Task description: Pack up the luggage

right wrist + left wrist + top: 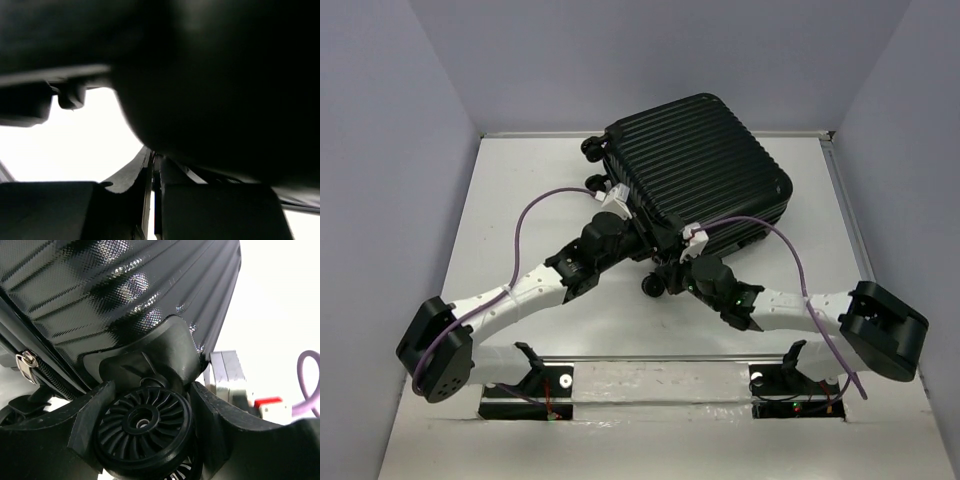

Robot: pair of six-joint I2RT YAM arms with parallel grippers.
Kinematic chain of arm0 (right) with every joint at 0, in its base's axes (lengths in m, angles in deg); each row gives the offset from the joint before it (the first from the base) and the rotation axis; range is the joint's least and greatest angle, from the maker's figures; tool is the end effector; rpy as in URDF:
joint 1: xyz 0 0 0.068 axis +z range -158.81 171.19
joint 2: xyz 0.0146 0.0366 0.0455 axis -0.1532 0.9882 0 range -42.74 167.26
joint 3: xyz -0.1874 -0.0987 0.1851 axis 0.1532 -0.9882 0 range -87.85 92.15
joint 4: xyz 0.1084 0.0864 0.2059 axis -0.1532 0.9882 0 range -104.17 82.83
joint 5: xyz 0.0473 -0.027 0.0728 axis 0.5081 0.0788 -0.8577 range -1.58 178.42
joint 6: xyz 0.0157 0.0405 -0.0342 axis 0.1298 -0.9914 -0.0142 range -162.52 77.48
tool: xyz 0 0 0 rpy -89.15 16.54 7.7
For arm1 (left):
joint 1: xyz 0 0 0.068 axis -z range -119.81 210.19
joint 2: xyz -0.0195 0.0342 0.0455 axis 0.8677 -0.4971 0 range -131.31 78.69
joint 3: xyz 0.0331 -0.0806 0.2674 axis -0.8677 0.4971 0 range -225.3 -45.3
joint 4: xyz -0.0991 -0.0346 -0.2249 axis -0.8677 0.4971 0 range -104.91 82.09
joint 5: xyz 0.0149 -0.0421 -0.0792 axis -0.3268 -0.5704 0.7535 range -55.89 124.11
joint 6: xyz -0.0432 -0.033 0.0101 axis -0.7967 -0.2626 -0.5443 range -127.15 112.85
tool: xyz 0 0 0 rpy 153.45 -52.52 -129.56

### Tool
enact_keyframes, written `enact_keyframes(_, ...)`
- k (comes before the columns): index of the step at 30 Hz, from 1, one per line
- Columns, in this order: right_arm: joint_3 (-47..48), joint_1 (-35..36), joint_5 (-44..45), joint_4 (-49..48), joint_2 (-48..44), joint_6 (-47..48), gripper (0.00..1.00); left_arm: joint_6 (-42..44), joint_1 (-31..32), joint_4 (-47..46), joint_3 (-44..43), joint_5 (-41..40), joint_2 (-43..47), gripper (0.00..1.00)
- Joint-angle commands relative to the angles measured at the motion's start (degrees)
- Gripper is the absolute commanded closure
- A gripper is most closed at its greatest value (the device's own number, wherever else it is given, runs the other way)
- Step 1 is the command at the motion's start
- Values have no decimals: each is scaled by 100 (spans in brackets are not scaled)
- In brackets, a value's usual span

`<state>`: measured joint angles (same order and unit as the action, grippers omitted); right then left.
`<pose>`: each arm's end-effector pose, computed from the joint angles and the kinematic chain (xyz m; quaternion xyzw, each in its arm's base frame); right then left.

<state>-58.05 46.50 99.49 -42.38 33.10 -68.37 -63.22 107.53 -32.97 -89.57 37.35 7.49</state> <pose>0.1553 0.2116 0.2196 -0.1496 0.7924 0.3221 0.4960 0.1850 -0.2038 0.3034 -0.0395 0.7585 -0.5235 0.3860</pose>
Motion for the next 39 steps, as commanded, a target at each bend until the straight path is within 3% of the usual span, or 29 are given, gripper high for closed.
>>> enact_keyframes(1,578,963,-55,-2343,343,-228,93,-640,417,-1356,-636,1336,238,94)
enact_keyframes(5,510,1175,1173,-4013,756,-105,93,-1211,548,-1831,-539,1258,308,94)
enact_keyframes(6,483,1227,1561,-4896,1079,-79,93,-1309,601,-2024,-460,1118,334,94)
enact_keyframes(8,605,1228,2656,-5570,1424,-78,93,-1537,837,-2218,-363,924,370,94)
enact_keyframes(11,991,1228,3347,-6512,2074,61,93,-1731,1102,-2657,-91,520,387,94)
enact_keyframes(18,1994,860,3103,-6864,3059,-911,93,-1969,1437,-3194,419,-87,616,94)
enact_keyframes(21,2187,579,2842,-6952,3559,-1928,80,-1960,1472,-3247,542,-201,721,94)
enact_keyframes(25,1829,340,2445,-7023,3615,-2829,74,-1925,1463,-3326,832,-263,923,94)
enact_keyframes(28,1100,279,2102,-7023,3281,-2953,52,-1846,1367,-3257,990,-448,1187,94)
enact_keyframes(29,793,279,1779,-7014,3184,-2761,39,-1776,1297,-3169,1025,-465,1344,94)
enact_keyframes(33,-155,603,1767,-7006,2509,-2488,13,-1740,1007,-2922,1315,-483,1713,94)
enact_keyframes(36,-737,604,1444,-6962,2043,-2487,8,-1740,778,-2782,1474,-448,1898,94)
enact_keyframes(39,-1406,657,1082,-5747,1086,-2575,6,-1661,444,-2571,1509,86,1891,94)
